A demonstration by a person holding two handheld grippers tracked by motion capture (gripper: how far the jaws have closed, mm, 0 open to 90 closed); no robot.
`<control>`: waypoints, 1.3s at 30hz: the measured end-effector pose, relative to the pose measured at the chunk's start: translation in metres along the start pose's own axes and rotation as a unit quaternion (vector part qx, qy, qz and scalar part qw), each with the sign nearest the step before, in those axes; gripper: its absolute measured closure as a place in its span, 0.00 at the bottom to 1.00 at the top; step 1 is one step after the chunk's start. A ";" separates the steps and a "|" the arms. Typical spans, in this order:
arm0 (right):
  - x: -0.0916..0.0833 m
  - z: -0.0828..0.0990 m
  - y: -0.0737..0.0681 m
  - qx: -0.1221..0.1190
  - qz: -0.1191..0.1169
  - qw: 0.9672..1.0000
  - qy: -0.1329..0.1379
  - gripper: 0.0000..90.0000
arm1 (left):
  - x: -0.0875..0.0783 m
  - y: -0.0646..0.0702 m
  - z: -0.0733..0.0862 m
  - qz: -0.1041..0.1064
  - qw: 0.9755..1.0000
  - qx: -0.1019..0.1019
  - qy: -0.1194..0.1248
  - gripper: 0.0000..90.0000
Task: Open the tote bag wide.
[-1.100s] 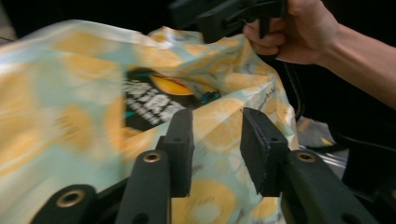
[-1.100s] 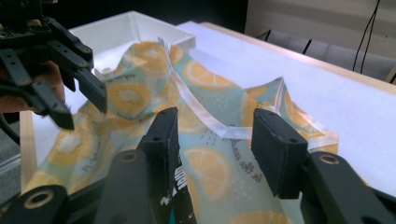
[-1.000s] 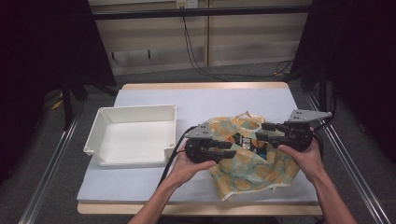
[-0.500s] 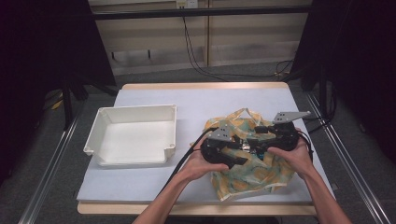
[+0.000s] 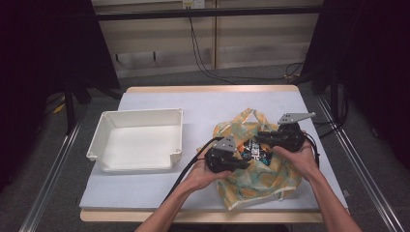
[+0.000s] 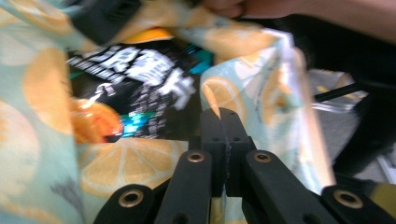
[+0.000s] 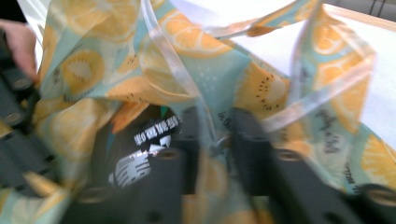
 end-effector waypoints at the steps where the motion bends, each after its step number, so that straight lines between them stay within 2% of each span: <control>1: -0.001 -0.002 0.002 0.002 -0.004 1.000 0.006 0.96 | -0.004 0.004 -0.001 0.007 1.000 -0.002 0.008 1.00; 2: -0.002 -0.007 0.005 0.010 -0.012 1.000 0.017 0.99 | -0.006 0.008 -0.002 0.016 1.000 -0.007 0.016 1.00; 5: -0.004 -0.012 0.009 0.016 -0.018 0.999 0.025 1.00 | -0.013 0.019 -0.001 0.020 1.000 0.007 0.021 1.00; 9: -0.005 -0.022 0.022 0.034 -0.015 0.998 0.041 1.00 | -0.017 0.032 0.004 0.028 0.999 0.010 0.025 1.00; 10: -0.004 -0.024 0.024 0.037 -0.016 0.998 0.045 1.00 | -0.018 0.037 0.006 0.037 0.999 0.006 0.028 1.00; 11: -0.004 -0.026 0.028 0.041 -0.014 0.998 0.050 1.00 | -0.018 0.040 0.008 0.038 0.999 0.009 0.024 1.00; 16: 0.001 -0.031 0.041 0.049 -0.008 0.998 0.046 1.00 | -0.020 0.053 0.014 0.047 0.998 0.023 0.017 1.00; 21: 0.007 -0.035 0.057 0.068 0.013 0.997 0.047 1.00 | -0.025 0.064 0.016 0.059 0.998 0.031 0.015 1.00; 25: 0.012 -0.036 0.068 0.072 0.035 0.996 0.032 1.00 | -0.033 0.072 0.016 0.063 0.997 0.038 0.019 1.00; 26: 0.013 -0.038 0.071 0.071 0.040 0.996 0.031 1.00 | -0.034 0.075 0.016 0.072 0.996 0.039 0.019 1.00; 30: 0.016 -0.041 0.082 0.076 0.063 0.995 0.028 1.00 | -0.037 0.082 0.020 0.079 0.996 0.044 0.017 1.00; 32: 0.021 -0.038 0.087 0.078 0.072 0.994 0.014 1.00 | -0.038 0.083 0.022 0.082 0.995 0.046 0.014 1.00; 35: 0.032 -0.028 0.087 0.069 0.078 0.994 -0.018 1.00 | -0.037 0.078 0.025 0.084 0.996 0.033 0.016 1.00; 39: 0.043 -0.014 0.083 0.075 0.062 0.995 -0.030 1.00 | -0.034 0.067 0.029 0.071 0.997 0.018 0.020 1.00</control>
Point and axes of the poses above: each handheld gripper's, and its own axes: x roughly forward along the jaws, z roughly out of its underside, y roughly to its right, the point moved 8 cm from there along x, roughly forward along the jaws, and after that the axes turned 12 degrees about -x, right-handed, at the moved point
